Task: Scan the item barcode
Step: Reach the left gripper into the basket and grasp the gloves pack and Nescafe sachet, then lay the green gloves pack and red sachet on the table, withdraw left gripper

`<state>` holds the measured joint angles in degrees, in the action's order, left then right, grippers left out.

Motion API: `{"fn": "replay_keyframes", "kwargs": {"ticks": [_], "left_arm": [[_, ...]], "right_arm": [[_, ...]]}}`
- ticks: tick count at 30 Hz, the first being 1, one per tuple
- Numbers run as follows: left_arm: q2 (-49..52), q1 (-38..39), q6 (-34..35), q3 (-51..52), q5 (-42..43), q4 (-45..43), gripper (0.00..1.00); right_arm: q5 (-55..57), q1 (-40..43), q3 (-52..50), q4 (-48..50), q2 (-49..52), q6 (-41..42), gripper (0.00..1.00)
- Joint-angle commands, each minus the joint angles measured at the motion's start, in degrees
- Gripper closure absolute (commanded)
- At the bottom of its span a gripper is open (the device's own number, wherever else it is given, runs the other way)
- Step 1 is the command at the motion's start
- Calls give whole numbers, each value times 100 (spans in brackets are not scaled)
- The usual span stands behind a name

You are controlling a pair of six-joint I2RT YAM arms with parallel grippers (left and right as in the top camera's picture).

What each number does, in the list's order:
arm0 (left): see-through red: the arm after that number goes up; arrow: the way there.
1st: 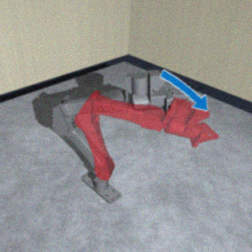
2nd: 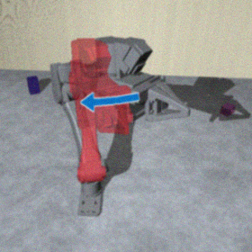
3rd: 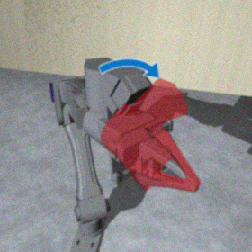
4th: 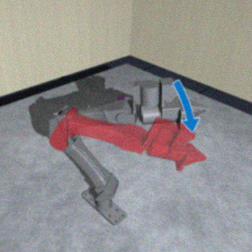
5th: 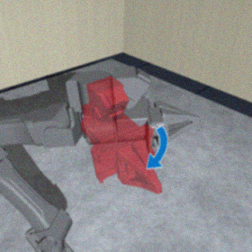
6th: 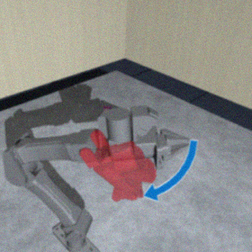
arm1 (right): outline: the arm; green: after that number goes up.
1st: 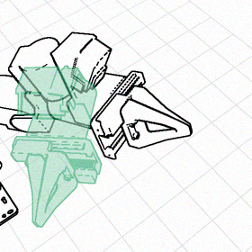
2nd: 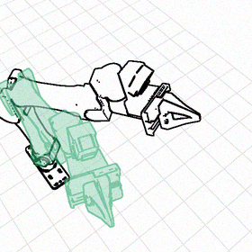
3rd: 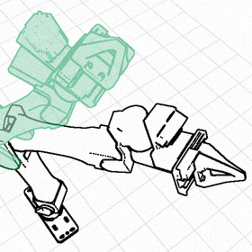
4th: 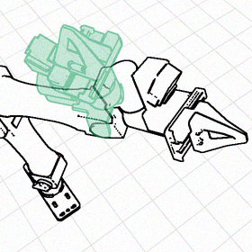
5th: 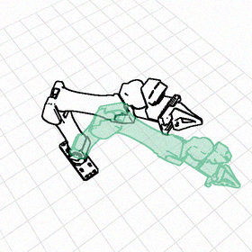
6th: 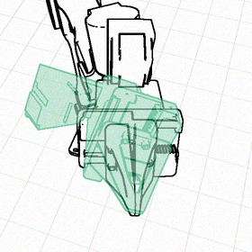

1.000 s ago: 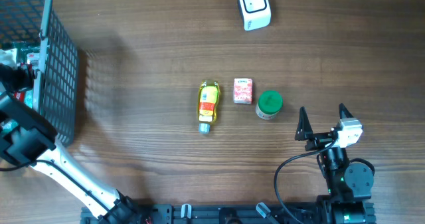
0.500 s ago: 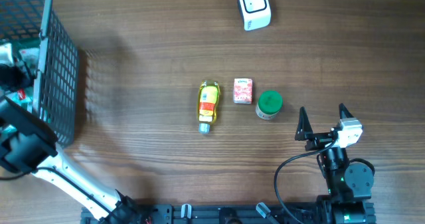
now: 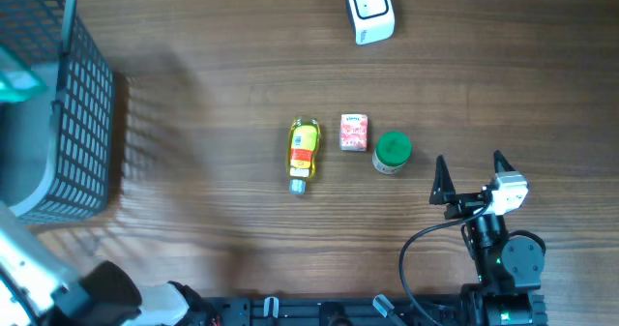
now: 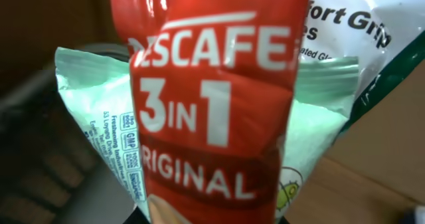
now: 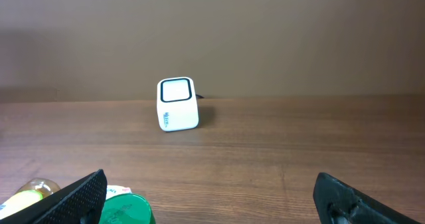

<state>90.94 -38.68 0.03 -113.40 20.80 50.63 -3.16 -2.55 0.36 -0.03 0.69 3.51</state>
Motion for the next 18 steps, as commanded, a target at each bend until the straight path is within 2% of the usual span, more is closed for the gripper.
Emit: {"fn": "replay_keyframes", "kwargs": {"ticks": [1,4,5,8,10,13,16,18], "left_arm": [[-914,837,240,-61,422,284,92],[-1231,1878,240,-59,50,876,92],[-1213,2339,238,-44,-258,1381,91],[-1054,3224,240,417,-577,2013,91],[-949,3748,417,1185,-697,1982,91],[-708,4280,691,2365,-1478,1641,91],[-358,4701,863,3475,-2315,909,91],[-122,4913,988,4041,-2522,448,89]], "right_arm": [[48,26,-7,13,-26,-50,0],[48,26,-7,13,-26,-48,0],[48,26,-7,13,-26,-48,0],[48,26,-7,13,-26,-46,0],[48,26,-7,13,-26,-48,0],[48,28,-7,13,-26,-48,0],[48,26,-7,13,-26,-50,0],[48,26,-7,13,-26,-48,0]]}}
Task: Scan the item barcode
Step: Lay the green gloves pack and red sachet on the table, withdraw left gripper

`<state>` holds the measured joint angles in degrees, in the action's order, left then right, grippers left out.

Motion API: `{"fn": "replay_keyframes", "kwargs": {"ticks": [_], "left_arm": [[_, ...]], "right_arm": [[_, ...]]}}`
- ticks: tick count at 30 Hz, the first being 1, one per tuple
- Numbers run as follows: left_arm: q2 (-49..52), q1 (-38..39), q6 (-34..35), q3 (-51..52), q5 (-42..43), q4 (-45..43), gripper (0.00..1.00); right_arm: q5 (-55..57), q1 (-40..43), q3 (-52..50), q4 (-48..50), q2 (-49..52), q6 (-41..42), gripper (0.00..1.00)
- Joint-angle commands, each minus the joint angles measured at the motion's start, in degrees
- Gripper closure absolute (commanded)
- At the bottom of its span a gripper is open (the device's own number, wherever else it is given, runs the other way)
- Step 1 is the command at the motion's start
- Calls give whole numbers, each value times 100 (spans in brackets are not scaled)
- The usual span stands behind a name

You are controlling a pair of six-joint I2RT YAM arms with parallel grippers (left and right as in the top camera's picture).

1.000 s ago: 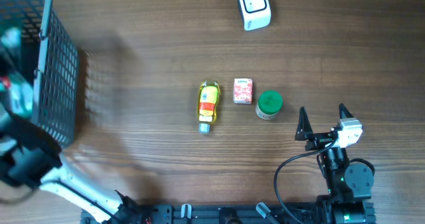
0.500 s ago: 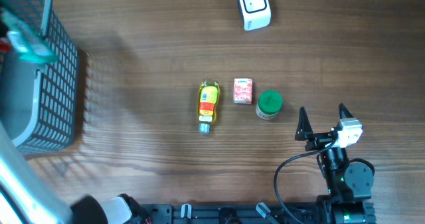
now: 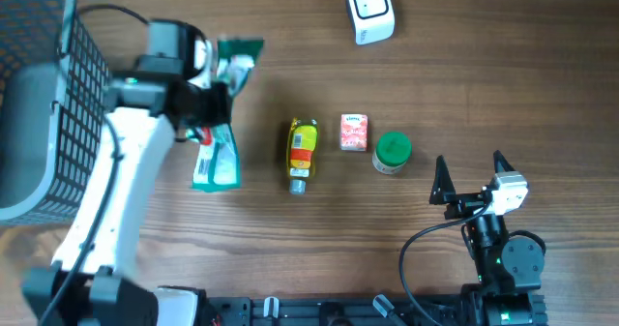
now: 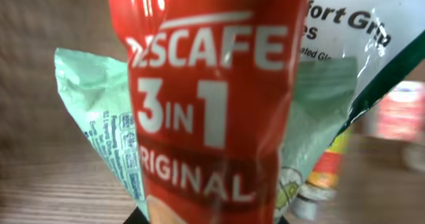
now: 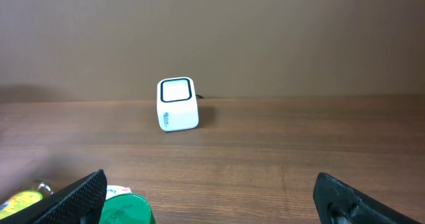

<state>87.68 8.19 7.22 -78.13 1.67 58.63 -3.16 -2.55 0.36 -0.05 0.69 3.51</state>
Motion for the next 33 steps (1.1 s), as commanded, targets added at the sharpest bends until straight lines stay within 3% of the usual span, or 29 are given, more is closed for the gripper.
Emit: {"fn": "replay_keyframes", "kwargs": {"ticks": [1,9,10,12,14,18,23,26,33], "left_arm": [[391,378,269,839,-610,-638,87],[1368,911,271,1397,-946,-1519,70],[1432,925,271,1397,-944,-1539,50],[1456,925,269,1397,-894,-1541,22],[1456,922,245,1397,-741,-1534,6],[1237,918,221,1281,-664,-1506,0],[476,715,306,774,-240,-1410,0],[192,-9,719,717,-188,-1434,0],[210,-1132,717,730,-127,-1320,0]], "right_arm": [[48,26,-7,15,-26,-48,0],[48,26,-7,15,-26,-50,0],[48,26,-7,15,-26,-48,0],[48,26,-7,15,-26,-48,0],[48,26,-7,15,-26,-48,0],[48,26,-7,15,-26,-48,0],[48,26,-7,15,-26,-48,0],[48,26,-7,15,-26,-48,0],[48,26,-7,15,-26,-50,0]]}}
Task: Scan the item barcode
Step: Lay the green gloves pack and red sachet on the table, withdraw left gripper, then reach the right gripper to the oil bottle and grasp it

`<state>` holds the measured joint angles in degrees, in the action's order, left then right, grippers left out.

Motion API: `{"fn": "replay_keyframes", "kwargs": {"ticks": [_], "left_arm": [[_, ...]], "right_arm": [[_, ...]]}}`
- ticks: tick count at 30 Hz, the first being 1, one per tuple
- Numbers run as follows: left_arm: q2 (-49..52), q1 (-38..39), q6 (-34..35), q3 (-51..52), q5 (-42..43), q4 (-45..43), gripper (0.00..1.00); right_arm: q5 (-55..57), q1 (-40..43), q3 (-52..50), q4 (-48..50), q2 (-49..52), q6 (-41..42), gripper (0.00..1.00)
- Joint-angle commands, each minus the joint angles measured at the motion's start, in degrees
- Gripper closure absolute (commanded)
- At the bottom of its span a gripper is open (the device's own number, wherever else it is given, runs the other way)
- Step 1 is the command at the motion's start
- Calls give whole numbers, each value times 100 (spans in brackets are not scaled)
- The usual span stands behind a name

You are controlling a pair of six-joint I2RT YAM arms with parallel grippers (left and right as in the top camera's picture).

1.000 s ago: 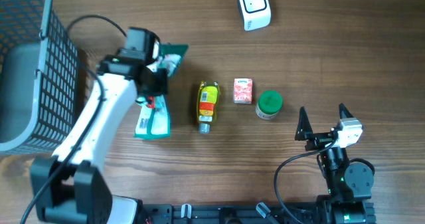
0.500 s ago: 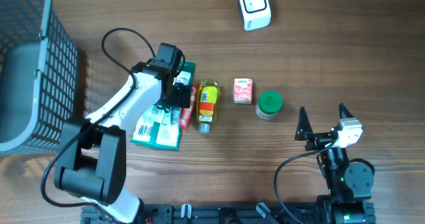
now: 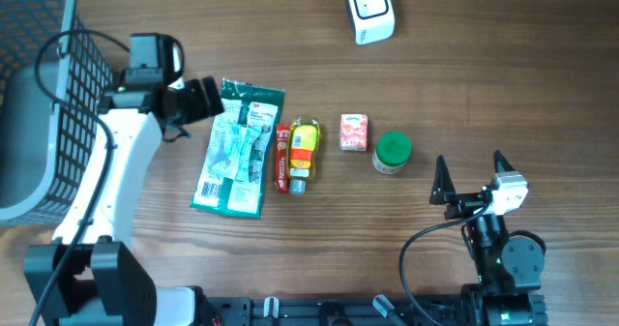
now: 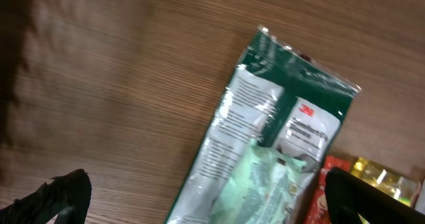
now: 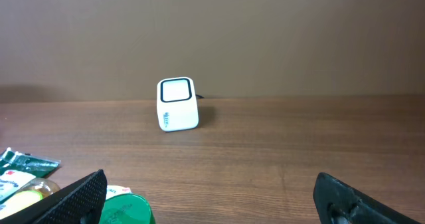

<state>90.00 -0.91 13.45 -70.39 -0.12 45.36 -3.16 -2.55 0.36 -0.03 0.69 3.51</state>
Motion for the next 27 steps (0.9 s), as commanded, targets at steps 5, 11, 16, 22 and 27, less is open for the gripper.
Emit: {"fn": "replay_keyframes", "kwargs": {"ticks": [5,11,16,22,27], "left_arm": [[-22,-254,94,-44,52,4,0],[-22,-254,94,-44,52,4,0],[-22,-254,94,-44,52,4,0],[-22,-254,94,-44,52,7,0],[-22,-254,94,-44,52,7,0]], "right_arm": [[48,26,-7,13,-26,-48,0],[-90,26,-7,20,-26,229,0],[-791,26,595,-442,-17,1178,0],[-1508,26,5187,-3364,2603,1154,0],[-1631,26,8856,-7044,5910,1172,0]]}}
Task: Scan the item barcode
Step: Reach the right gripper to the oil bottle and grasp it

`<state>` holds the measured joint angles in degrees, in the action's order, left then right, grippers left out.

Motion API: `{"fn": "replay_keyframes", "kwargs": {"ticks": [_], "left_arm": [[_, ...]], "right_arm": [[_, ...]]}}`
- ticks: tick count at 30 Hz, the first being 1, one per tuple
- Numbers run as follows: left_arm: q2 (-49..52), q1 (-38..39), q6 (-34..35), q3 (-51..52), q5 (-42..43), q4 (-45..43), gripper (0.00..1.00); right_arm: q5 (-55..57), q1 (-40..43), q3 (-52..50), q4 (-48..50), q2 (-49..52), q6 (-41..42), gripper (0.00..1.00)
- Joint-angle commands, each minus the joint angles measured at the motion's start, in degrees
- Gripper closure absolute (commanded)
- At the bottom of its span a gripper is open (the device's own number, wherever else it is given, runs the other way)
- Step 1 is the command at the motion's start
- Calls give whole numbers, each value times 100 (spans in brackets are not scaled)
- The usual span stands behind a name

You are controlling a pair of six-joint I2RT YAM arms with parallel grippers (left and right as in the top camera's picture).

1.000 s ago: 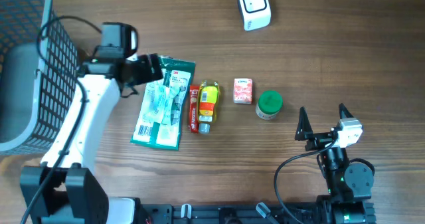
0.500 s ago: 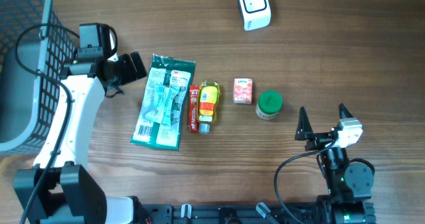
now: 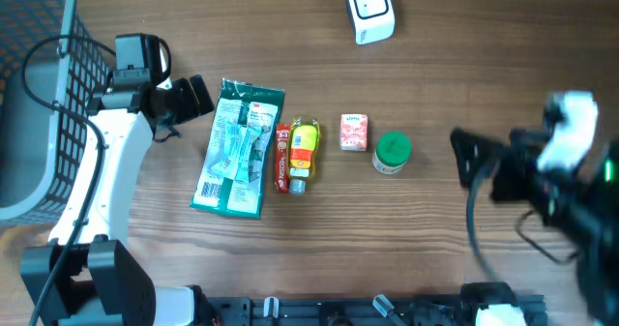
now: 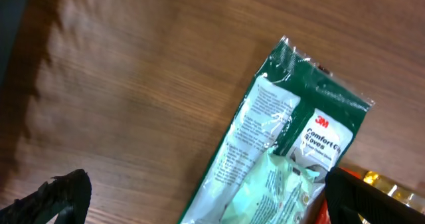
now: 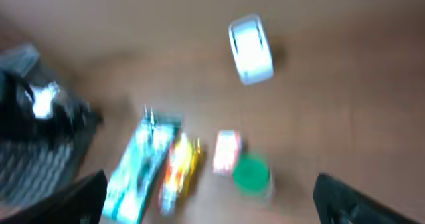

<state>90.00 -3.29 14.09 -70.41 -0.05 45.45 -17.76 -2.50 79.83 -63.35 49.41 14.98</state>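
The white barcode scanner [image 3: 369,10] stands at the table's far edge, blurred in the right wrist view [image 5: 251,48]. In a row lie a green glove packet [image 3: 237,147], a red Nescafe sachet [image 3: 282,159], a yellow bottle [image 3: 304,150], a pink box [image 3: 354,133] and a green-lidded jar [image 3: 392,152]. My left gripper [image 3: 193,96] is open and empty, just left of the packet's top; the packet [image 4: 285,151] fills its wrist view. My right gripper [image 3: 471,162] is open and empty, raised right of the jar, its view blurred.
A dark wire basket [image 3: 48,94] stands at the left edge, behind the left arm. The right arm's cable and base sit at the front right. Bare wood lies between the row of items and the scanner.
The right arm has lifted from its rest at the front right; its camera now looks down on the items instead of level at the scanner. The left gripper sits slightly farther left of the packet.
The left gripper was in the basket, shut on the Nescafe sachet and glove packet. Then it held them over the table left of the bottle. Then both lay beside the bottle and the gripper was open. The right arm stayed still until now.
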Motion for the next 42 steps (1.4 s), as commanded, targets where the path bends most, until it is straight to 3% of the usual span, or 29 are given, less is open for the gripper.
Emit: {"fn": "replay_keyframes", "kwargs": {"ticks": [1,2,4,6,7,11,16,19,23,28,42], "left_arm": [[-22,-15,31,-42,46,-2,0],[-22,-15,31,-42,46,-2,0],[-22,-15,31,-42,46,-2,0],[-22,-15,31,-42,46,-2,0],[-22,-15,31,-42,46,-2,0],[-22,-15,31,-42,46,-2,0],[-22,-15,31,-42,46,-2,0],[-22,-15,28,-42,46,-2,0],[-22,-15,31,-42,46,-2,0],[-22,-15,28,-42,46,-2,0],[-22,-15,31,-42,46,-2,0]], "right_arm": [[-214,22,1121,-748,1460,164,0],[-549,22,1176,-793,1886,487,0],[-1390,-11,1158,-859,2450,623,16],[-1095,-457,1154,-1200,2992,629,32],[-824,-726,1154,-1285,3165,686,34],[629,-2568,1154,-1215,4122,1849,23],[662,-3899,1154,-678,5530,2820,20],[662,-4413,1154,-474,6306,2914,22],[667,-4629,1154,48,6975,3021,30],[933,-4629,1154,295,7040,3084,37],[1276,-4631,726,892,7040,3322,40]]}}
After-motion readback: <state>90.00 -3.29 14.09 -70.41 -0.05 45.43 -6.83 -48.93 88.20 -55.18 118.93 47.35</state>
